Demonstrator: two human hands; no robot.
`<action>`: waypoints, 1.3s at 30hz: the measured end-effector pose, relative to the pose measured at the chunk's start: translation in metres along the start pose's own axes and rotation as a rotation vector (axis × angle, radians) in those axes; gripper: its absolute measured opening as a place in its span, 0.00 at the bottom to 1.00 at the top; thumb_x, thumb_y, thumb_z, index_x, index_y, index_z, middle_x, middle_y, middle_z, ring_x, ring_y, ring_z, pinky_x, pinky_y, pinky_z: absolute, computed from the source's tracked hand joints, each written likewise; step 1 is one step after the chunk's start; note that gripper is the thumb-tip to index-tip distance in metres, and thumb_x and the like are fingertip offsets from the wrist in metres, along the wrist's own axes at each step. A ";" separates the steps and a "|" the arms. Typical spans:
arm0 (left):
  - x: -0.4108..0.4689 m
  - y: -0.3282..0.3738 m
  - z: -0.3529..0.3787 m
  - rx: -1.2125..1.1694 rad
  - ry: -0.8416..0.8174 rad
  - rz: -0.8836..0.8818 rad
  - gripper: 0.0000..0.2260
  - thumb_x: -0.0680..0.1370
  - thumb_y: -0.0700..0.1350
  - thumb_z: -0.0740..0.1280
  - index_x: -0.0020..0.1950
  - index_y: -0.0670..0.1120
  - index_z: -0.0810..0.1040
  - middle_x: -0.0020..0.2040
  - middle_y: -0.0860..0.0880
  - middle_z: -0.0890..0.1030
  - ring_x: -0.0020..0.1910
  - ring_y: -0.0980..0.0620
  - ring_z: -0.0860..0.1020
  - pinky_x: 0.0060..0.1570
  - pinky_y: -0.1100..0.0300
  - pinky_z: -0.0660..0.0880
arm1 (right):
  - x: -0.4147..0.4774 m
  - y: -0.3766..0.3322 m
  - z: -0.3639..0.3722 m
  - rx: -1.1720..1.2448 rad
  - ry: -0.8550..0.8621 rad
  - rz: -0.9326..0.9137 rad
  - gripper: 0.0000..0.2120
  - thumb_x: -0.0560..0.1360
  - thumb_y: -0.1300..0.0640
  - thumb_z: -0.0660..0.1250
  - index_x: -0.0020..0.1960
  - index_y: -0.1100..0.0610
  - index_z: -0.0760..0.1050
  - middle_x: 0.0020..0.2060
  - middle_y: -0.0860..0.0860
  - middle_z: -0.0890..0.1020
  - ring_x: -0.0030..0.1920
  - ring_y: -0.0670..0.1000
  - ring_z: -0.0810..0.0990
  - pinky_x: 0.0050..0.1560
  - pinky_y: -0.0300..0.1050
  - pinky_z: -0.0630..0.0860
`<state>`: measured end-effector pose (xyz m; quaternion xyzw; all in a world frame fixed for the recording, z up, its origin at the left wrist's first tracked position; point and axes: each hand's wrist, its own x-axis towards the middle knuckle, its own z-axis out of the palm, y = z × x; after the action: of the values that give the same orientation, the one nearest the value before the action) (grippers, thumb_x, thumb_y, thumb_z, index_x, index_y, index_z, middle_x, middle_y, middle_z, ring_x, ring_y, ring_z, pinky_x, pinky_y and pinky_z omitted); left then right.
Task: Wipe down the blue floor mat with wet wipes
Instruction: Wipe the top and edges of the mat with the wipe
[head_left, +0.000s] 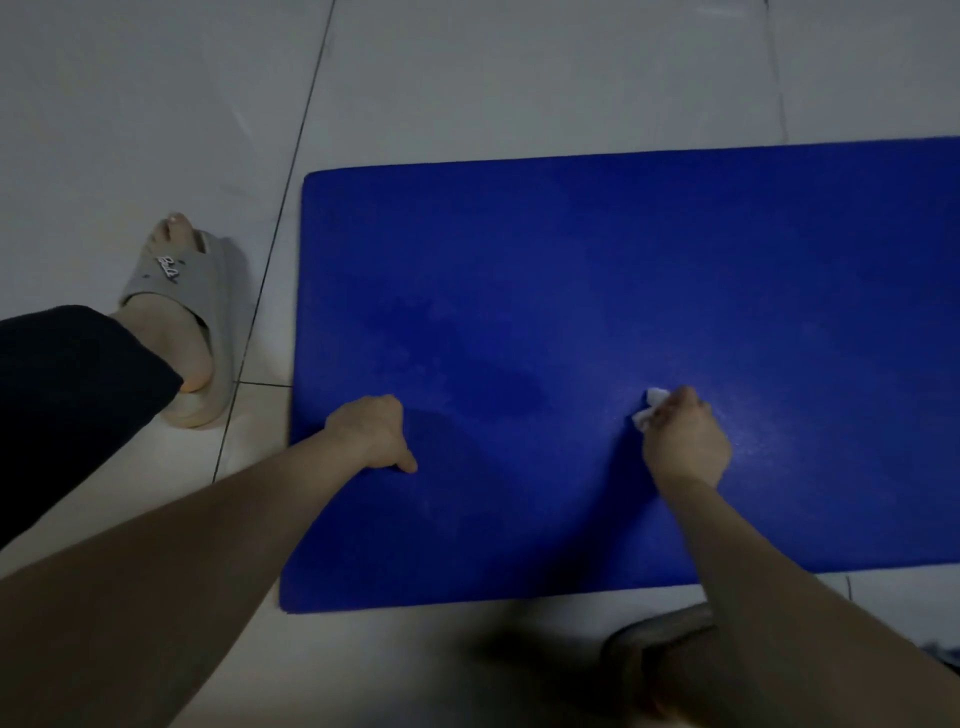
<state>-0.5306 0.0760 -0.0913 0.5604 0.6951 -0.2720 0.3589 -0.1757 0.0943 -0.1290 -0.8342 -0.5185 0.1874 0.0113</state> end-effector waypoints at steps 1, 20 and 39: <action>0.002 -0.005 -0.005 -0.011 0.049 -0.020 0.24 0.66 0.60 0.80 0.49 0.49 0.73 0.47 0.51 0.79 0.43 0.53 0.77 0.39 0.57 0.75 | 0.006 0.005 -0.002 0.025 0.025 0.075 0.07 0.78 0.55 0.67 0.53 0.58 0.75 0.51 0.58 0.81 0.48 0.61 0.81 0.38 0.48 0.68; 0.027 -0.005 -0.003 0.009 0.001 -0.060 0.50 0.61 0.65 0.82 0.73 0.48 0.62 0.67 0.45 0.70 0.59 0.46 0.75 0.46 0.54 0.74 | -0.073 -0.114 0.070 -0.031 -0.042 -0.672 0.07 0.73 0.57 0.72 0.48 0.55 0.76 0.40 0.51 0.80 0.34 0.52 0.79 0.27 0.43 0.72; 0.028 -0.005 -0.003 -0.016 0.015 -0.035 0.48 0.60 0.64 0.82 0.70 0.47 0.64 0.64 0.45 0.71 0.54 0.48 0.74 0.46 0.55 0.75 | -0.029 -0.126 0.069 0.003 0.178 -0.402 0.06 0.78 0.60 0.69 0.45 0.59 0.72 0.35 0.56 0.78 0.28 0.56 0.76 0.26 0.41 0.60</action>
<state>-0.5395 0.0934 -0.1122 0.5472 0.7097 -0.2683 0.3534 -0.3184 0.1150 -0.1576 -0.7273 -0.6710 0.1078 0.0951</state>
